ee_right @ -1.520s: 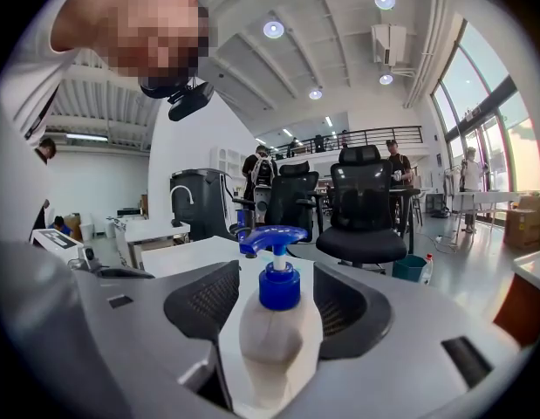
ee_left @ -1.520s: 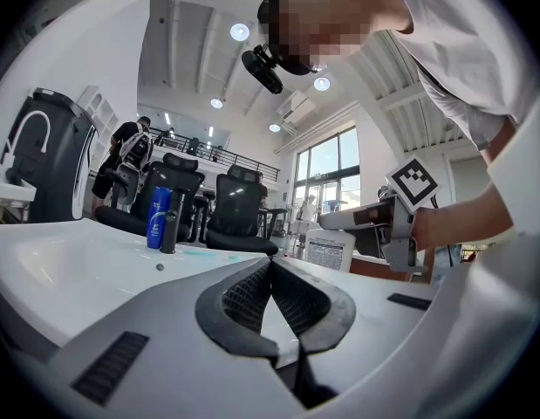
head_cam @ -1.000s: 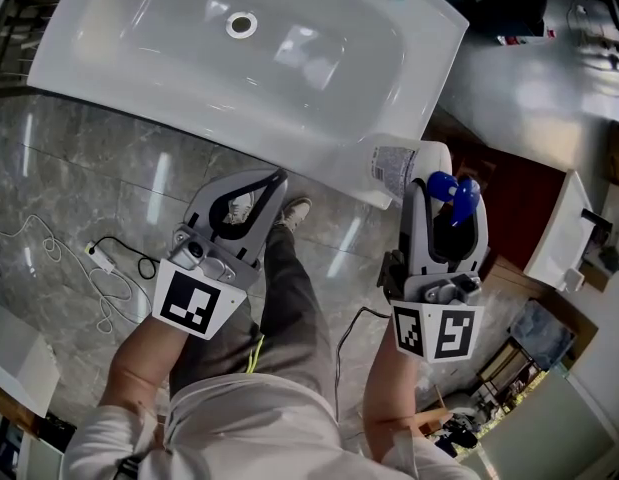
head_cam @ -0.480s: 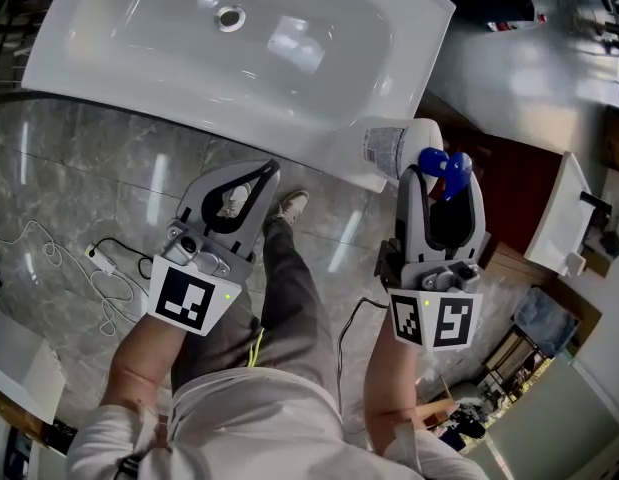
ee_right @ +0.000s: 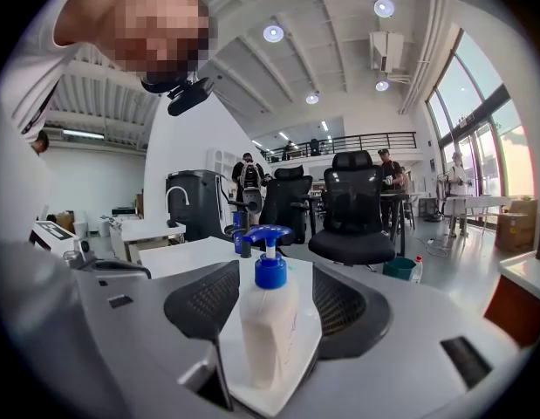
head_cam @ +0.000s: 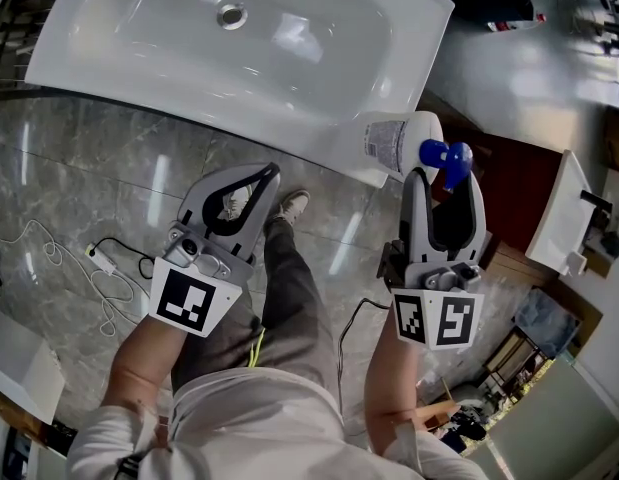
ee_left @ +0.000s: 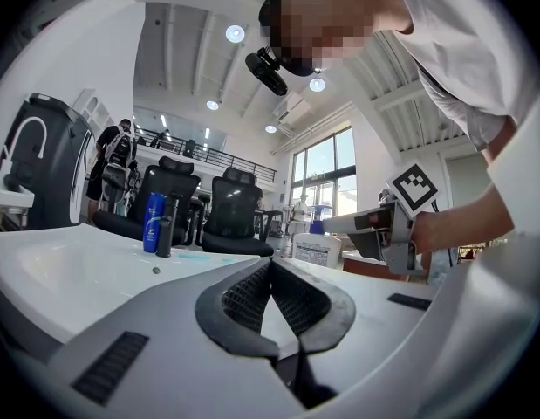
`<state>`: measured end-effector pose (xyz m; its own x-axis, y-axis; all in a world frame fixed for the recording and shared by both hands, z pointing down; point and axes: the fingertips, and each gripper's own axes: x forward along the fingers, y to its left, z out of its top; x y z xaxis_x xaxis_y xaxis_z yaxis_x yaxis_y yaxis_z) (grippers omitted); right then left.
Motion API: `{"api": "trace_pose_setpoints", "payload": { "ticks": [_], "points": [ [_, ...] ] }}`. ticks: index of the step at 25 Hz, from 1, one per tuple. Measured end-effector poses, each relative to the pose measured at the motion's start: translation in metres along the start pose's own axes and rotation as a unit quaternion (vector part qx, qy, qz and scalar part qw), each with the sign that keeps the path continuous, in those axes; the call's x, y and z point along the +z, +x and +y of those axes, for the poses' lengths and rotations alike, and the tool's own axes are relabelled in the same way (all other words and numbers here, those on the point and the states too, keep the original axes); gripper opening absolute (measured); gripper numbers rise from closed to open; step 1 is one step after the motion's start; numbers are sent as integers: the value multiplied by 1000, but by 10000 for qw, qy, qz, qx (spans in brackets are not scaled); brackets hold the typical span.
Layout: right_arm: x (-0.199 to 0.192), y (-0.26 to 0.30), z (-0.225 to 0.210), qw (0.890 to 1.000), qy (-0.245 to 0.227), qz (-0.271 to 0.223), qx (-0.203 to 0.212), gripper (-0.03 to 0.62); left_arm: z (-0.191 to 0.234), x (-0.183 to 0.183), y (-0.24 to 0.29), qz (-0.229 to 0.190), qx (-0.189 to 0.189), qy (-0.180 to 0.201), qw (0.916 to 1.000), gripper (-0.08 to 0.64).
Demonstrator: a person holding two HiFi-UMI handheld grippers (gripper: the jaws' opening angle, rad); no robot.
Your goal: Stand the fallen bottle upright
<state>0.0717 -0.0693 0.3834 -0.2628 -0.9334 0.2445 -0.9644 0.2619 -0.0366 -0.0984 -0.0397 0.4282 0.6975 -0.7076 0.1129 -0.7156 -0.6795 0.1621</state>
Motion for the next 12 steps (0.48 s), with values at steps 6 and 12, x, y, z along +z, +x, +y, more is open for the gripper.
{"api": "trace_pose_setpoints", "payload": {
  "ticks": [6, 12],
  "points": [
    [4, -7, -1, 10000, 5, -24, -44, 249, -5, 8, 0, -87, -31, 41, 9999, 15],
    [7, -18, -7, 9999, 71, 16, -123, 247, -17, 23, -3, -139, -107, 38, 9998, 15]
  ]
}}
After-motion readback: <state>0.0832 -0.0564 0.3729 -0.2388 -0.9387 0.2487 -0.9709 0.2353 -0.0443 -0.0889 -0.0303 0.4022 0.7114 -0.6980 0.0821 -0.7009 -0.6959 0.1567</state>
